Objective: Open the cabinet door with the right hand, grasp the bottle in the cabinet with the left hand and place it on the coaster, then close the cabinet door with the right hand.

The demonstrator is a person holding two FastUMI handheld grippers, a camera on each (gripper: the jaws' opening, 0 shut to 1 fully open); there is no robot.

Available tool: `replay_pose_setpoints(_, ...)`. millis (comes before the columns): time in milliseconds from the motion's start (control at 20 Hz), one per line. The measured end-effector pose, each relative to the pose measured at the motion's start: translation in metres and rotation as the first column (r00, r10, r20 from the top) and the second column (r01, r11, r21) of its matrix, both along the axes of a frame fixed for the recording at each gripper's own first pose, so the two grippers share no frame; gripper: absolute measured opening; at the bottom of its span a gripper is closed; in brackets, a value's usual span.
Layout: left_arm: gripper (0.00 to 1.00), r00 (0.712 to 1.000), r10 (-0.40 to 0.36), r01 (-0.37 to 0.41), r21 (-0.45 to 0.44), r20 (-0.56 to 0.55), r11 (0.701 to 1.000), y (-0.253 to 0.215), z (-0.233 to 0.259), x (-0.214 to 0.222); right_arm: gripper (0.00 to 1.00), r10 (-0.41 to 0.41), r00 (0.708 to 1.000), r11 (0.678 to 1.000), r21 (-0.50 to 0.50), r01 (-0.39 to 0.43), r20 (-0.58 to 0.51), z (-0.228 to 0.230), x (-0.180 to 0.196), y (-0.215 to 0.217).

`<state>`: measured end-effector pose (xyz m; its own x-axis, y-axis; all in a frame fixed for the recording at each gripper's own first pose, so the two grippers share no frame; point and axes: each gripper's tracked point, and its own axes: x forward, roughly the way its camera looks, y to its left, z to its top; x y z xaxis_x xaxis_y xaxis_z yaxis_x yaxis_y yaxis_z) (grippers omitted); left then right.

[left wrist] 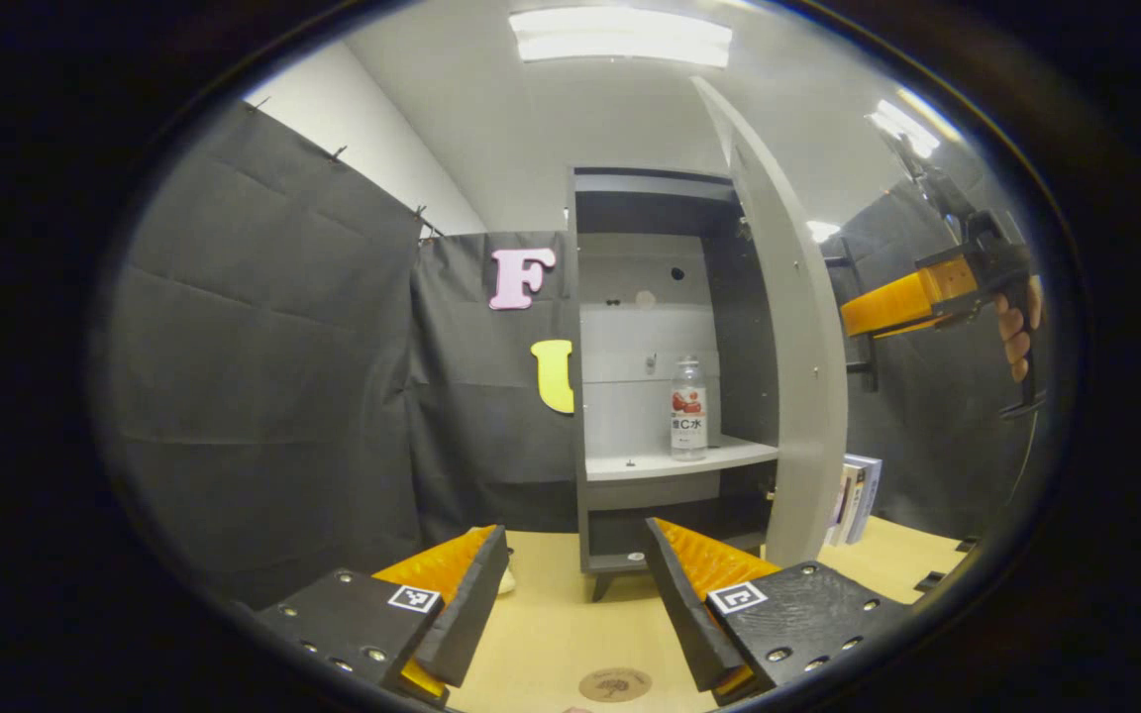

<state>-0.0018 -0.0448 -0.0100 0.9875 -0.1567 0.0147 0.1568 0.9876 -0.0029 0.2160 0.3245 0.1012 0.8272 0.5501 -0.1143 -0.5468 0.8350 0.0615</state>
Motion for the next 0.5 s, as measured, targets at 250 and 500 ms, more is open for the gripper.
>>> replay_pose_setpoints(250, 0.85, 1.000, -0.028, 0.028, -0.009, -0.003, 1.000, -0.019, -0.001, 0.001, 0.19, -0.037, 0.999, 0.999, 0.000, 0.037, 0.007, 0.000, 0.002, -0.011)
replay_pose_setpoints(500, 0.85, 0.999, -0.052, 0.051, -0.014, -0.008, 0.999, -0.041, 0.003, 0.009, 0.16, -0.080, 0.997, 0.997, 0.012, 0.080, 0.016, 0.002, 0.005, -0.022)
